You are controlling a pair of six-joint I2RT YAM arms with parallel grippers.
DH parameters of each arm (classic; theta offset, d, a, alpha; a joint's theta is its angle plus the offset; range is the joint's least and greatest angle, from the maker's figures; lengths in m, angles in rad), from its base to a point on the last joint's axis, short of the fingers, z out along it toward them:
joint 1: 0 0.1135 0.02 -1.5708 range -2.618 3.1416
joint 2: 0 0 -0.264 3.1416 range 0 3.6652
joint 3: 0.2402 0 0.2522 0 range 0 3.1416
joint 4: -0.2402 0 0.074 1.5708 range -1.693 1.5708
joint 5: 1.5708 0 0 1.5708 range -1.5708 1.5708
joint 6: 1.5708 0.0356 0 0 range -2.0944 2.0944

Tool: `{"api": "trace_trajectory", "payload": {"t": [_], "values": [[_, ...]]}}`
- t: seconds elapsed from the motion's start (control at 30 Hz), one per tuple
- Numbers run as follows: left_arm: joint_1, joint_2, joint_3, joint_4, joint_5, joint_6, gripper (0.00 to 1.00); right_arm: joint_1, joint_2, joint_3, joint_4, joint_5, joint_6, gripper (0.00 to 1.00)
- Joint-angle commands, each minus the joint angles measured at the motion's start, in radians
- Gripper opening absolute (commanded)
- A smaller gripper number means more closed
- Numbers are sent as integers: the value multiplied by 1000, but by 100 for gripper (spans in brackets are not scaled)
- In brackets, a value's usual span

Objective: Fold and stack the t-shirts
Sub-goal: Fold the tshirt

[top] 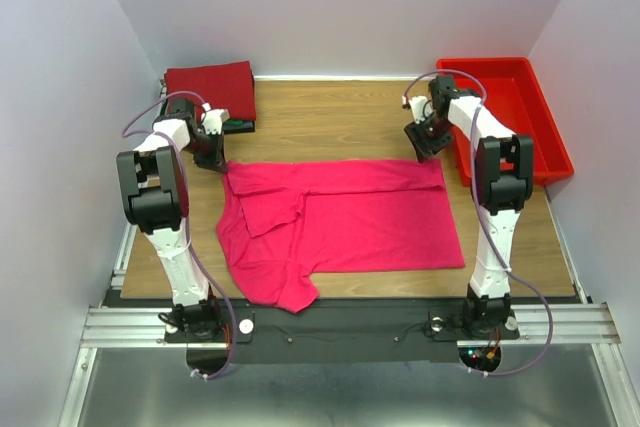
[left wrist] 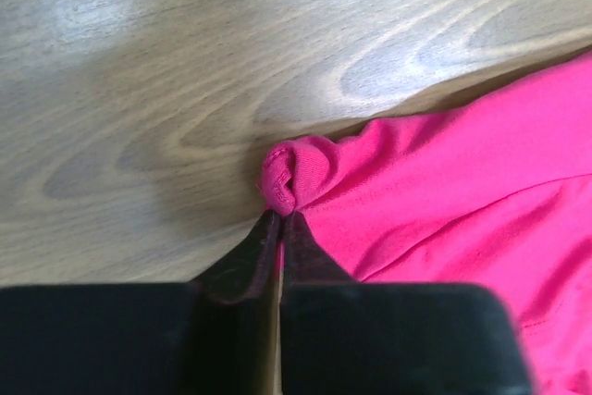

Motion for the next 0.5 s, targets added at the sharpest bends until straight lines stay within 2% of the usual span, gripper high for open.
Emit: {"api": "trace_trajectory", "payload": {"t": [0.0, 0.47], "values": [[-2, -5, -4, 12, -31, 5, 0, 6, -86, 94, -66, 6, -26, 61], [8, 7, 74, -22, -84, 42, 0, 4, -87, 36, -123, -27, -33, 59]]}}
